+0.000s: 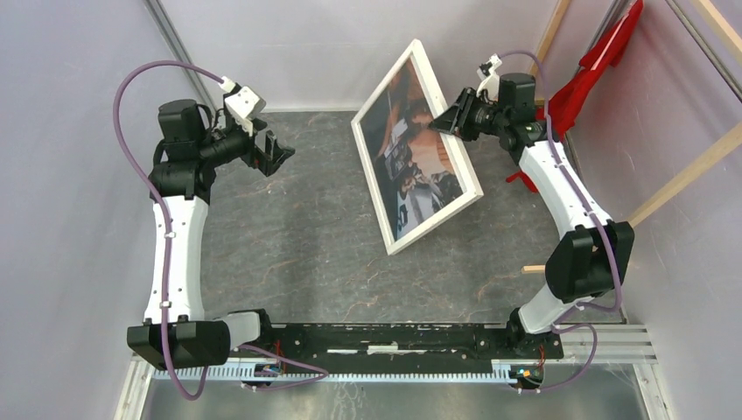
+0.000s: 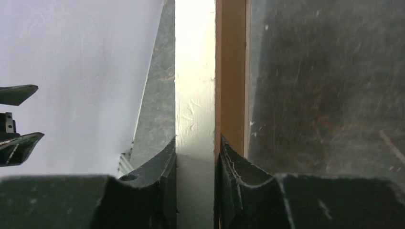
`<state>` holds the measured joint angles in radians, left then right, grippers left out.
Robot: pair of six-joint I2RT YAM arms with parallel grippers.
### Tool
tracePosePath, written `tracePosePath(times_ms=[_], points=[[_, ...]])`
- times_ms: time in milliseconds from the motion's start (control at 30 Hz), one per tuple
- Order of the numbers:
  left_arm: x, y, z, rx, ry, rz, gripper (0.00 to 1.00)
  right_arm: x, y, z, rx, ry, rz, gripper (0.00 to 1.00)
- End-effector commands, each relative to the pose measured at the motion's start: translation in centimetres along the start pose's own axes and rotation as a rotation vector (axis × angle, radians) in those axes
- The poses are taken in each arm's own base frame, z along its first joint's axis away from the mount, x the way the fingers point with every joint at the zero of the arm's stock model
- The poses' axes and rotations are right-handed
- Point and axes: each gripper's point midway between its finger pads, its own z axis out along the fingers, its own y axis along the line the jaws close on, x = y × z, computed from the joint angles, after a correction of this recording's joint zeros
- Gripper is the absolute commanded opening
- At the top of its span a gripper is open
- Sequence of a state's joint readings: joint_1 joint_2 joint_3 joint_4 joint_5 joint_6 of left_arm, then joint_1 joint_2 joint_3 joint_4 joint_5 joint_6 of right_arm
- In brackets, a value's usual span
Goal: Put the photo into the frame
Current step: Turn over the photo frame at the center of the board.
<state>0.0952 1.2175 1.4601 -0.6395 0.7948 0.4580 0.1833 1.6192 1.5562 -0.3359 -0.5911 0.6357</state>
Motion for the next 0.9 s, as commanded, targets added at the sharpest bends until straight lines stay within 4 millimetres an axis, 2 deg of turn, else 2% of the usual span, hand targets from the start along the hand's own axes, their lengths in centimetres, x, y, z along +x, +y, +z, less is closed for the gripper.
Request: tracePosePath(times_ms=[0, 133, 333, 500, 667, 867], points=[[0.8, -0.3, 0.3, 0.012, 0.003, -0.050, 1.00, -3.2, 7.8, -2.7, -0.248, -0.091, -0.020, 0.00], [1.4, -0.6, 0.2, 0.016, 0.011, -0.040, 1.00, -1.8, 6.8, -3.1, -0.224, -0.096, 0.011, 0.00], [3.5, -0.6, 0.6, 0.013, 0.073, -0.113, 1.00, 3.0, 2.8, -3.0, -0.166, -0.101, 0.109, 0.00], [5.7, 0.6, 1.1, -0.041, 0.156, -0.175, 1.00, 7.2, -0.4, -2.9, -0.089, -0.080, 0.148, 0.00], [9.0, 1.2, 1.6, -0.089, 0.232, -0.258, 1.00, 11.0, -3.1, -2.2, -0.025, -0.093, 0.162, 0.01], [13.7, 0.9, 1.6, -0.135, 0.286, -0.264, 1.00, 15.9, -6.5, 0.1, 0.078, -0.056, 0.083, 0.09]])
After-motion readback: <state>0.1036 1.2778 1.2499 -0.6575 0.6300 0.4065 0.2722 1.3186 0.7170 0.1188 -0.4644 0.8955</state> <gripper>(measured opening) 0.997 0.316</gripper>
